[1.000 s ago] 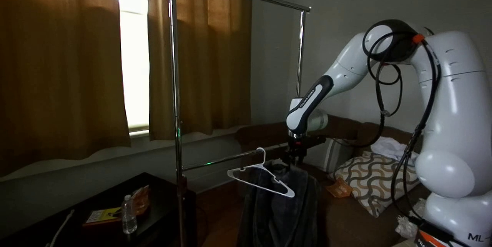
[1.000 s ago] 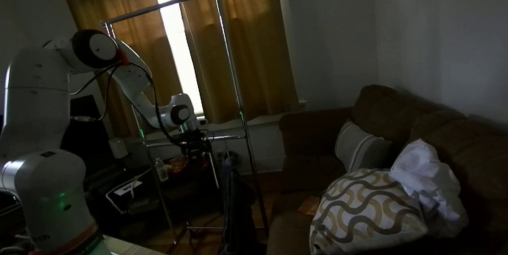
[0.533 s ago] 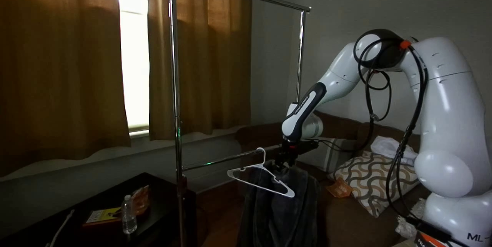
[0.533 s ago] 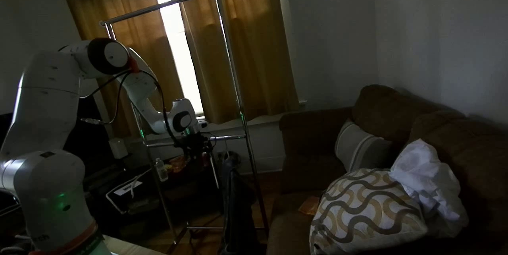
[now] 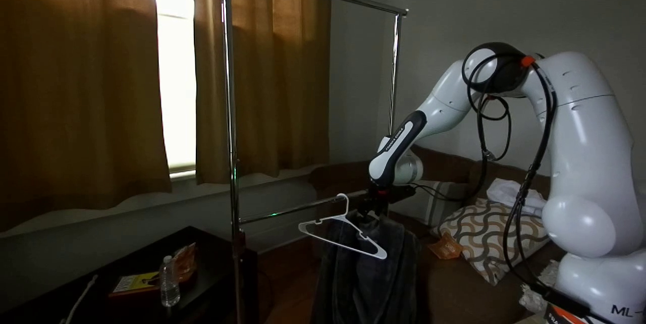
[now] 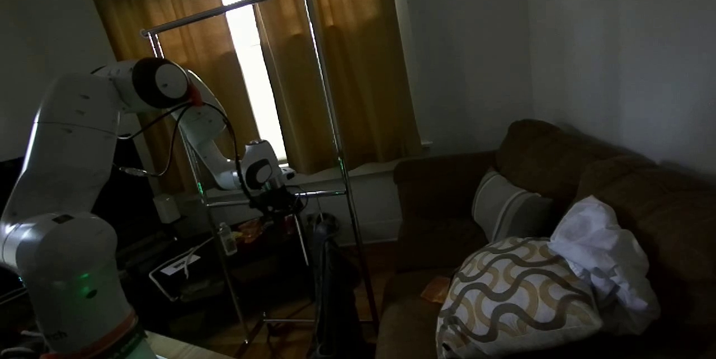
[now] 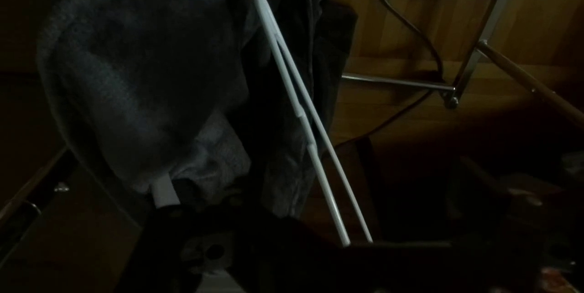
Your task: Move the white hanger from the bottom rod to the top rod
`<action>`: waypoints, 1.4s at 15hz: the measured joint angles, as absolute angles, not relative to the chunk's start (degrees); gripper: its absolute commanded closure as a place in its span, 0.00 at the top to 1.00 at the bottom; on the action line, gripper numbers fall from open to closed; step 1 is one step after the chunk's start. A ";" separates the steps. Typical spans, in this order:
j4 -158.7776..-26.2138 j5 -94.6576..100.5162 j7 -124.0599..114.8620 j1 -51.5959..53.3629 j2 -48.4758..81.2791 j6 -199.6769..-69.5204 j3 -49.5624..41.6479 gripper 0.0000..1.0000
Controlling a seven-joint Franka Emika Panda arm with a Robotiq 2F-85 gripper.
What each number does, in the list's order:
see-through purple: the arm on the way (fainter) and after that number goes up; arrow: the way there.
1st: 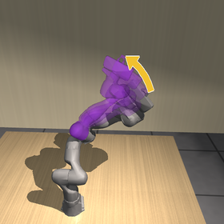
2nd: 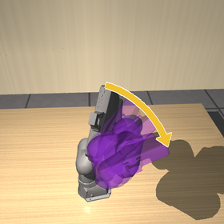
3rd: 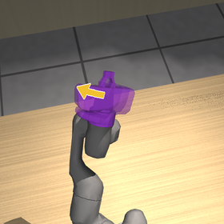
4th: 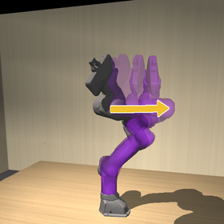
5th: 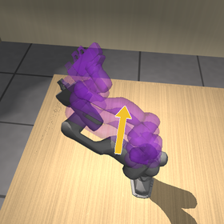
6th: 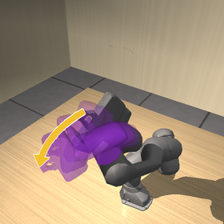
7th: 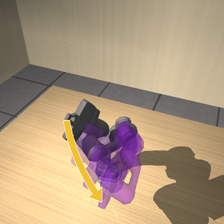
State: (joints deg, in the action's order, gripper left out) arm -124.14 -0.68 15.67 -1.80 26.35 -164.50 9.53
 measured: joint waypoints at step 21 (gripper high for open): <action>-112.14 3.18 25.50 -24.58 49.38 -177.56 33.12 0.17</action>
State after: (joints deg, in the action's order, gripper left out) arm -112.14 3.18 25.50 -24.58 49.38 -177.56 33.12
